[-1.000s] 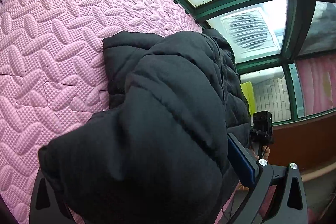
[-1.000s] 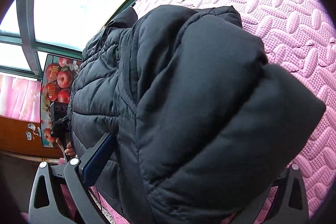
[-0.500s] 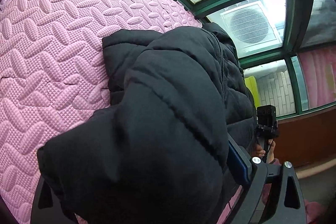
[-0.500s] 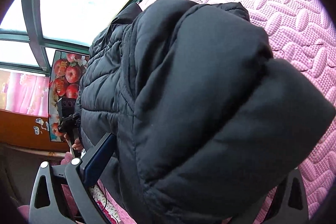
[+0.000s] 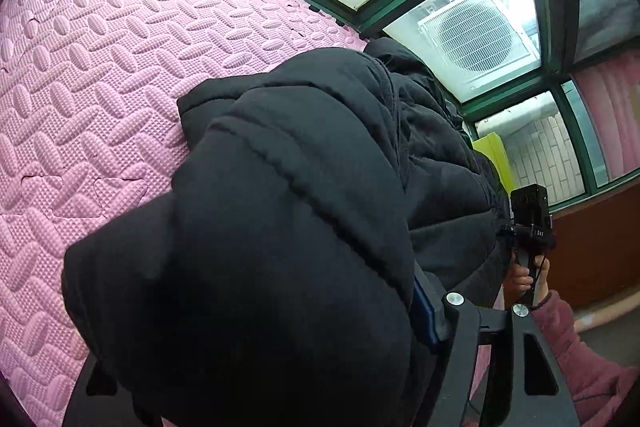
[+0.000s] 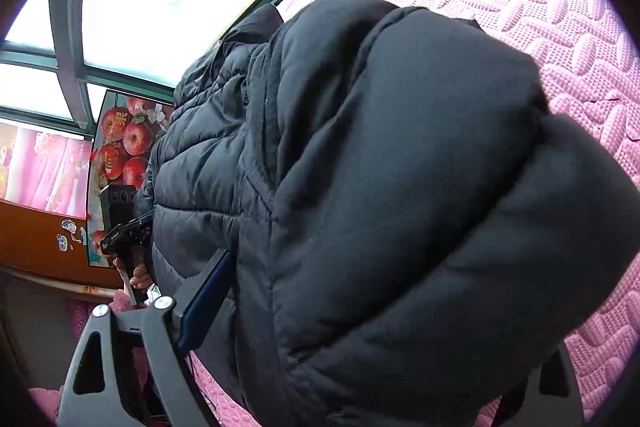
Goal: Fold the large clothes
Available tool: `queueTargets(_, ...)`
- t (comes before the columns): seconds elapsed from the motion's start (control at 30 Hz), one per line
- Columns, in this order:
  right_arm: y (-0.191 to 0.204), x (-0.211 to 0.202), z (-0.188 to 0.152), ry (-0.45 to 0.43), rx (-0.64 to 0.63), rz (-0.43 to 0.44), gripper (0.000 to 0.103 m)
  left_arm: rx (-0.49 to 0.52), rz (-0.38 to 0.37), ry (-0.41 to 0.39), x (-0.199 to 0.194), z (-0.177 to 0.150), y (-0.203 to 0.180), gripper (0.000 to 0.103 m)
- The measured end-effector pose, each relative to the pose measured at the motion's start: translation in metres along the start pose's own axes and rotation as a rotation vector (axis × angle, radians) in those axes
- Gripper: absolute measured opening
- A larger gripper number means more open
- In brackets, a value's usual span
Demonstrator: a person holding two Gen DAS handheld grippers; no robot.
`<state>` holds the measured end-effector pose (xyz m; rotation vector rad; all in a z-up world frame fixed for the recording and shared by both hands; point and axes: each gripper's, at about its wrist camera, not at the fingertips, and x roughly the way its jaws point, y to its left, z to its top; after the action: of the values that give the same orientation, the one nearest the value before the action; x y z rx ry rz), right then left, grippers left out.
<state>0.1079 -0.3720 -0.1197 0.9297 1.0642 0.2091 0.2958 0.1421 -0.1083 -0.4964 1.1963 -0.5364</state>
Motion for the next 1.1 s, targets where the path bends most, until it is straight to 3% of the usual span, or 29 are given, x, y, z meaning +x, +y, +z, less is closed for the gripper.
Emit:
queueTargets(0.03,-0.002,-0.004,-0.001,-0.008,0.009,0.012,0.082,-0.002,0.004,0.001,0.001,-0.001,0.000,0.074)
queueTargets(0.13,-0.008,0.001,-0.001,-0.004,0.027,0.032,0.080,-0.034,-0.022,0.004,0.003,-0.002,0.007,0.074)
queueTargets(0.3,-0.018,0.007,0.003,0.022,0.045,0.106,0.090,-0.061,-0.040,0.017,0.004,-0.004,0.013,0.079)
queueTargets(0.47,-0.012,0.008,0.003,0.011,0.032,0.098,0.095,-0.115,-0.059,0.027,0.008,-0.004,0.019,0.083)
queueTargets(0.6,0.008,0.002,-0.004,-0.054,-0.013,-0.006,0.077,-0.056,0.032,-0.023,-0.003,-0.008,-0.003,0.067)
queueTargets(0.67,0.015,-0.010,-0.009,-0.102,-0.028,-0.013,0.054,-0.039,0.066,-0.050,-0.010,-0.011,-0.015,0.058)
queueTargets(0.73,0.025,-0.020,-0.013,-0.136,-0.052,-0.022,0.047,-0.028,0.093,-0.069,-0.017,-0.014,-0.026,0.053)
queueTargets(0.87,0.045,-0.032,-0.021,-0.174,-0.102,-0.069,0.041,-0.015,0.125,-0.090,-0.031,-0.020,-0.048,0.047)
queueTargets(1.1,0.065,-0.066,-0.033,-0.220,-0.154,-0.081,0.039,0.026,0.102,-0.100,-0.043,-0.031,-0.094,0.046)
